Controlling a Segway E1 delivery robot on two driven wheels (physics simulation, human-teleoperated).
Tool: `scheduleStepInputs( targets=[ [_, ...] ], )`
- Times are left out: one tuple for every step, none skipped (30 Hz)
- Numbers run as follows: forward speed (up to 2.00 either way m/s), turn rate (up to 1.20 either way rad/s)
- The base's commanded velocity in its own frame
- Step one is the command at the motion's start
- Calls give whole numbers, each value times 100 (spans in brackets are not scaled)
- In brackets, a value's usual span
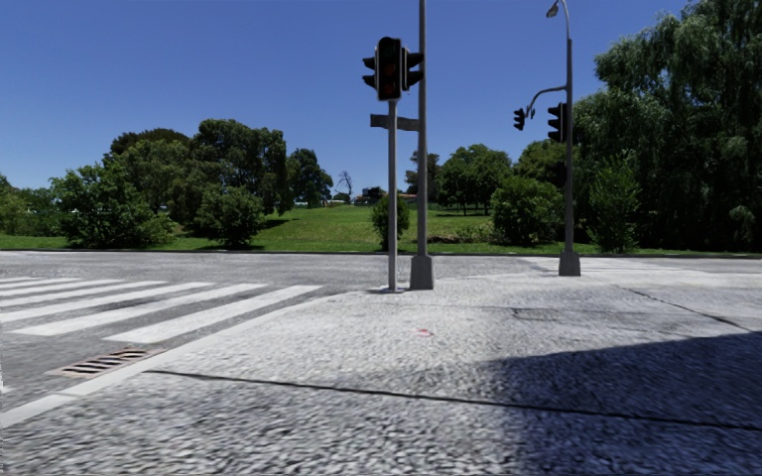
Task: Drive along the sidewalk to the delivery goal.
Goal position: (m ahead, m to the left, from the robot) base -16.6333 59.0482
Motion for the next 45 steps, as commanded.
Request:
scheduleStepInputs(
  targets=[
    [200,0],
    [200,7],
    [200,12],
    [200,18],
    [200,18],
    [200,23],
    [200,27],
    [200,31],
    [200,31],
    [200,33],
    [200,34],
    [200,34],
    [200,37],
    [200,40],
    [200,47],
    [200,47],
    [200,54],
    [200,59],
    [200,60],
    [200,60],
    [200,60],
    [200,60],
    [200,60],
    [200,60],
    [200,60],
    [200,60],
    [200,60],
    [200,60],
    [200,60],
    [200,60],
    [200,60],
    [200,60],
    [200,58],
    [200,57],
    [200,57],
    [200,57],
    [200,57],
    [200,57],
    [200,57],
    [200,57],
    [200,57],
    [200,57],
    [200,57],
    [200,57],
    [200,57]
  ],
)
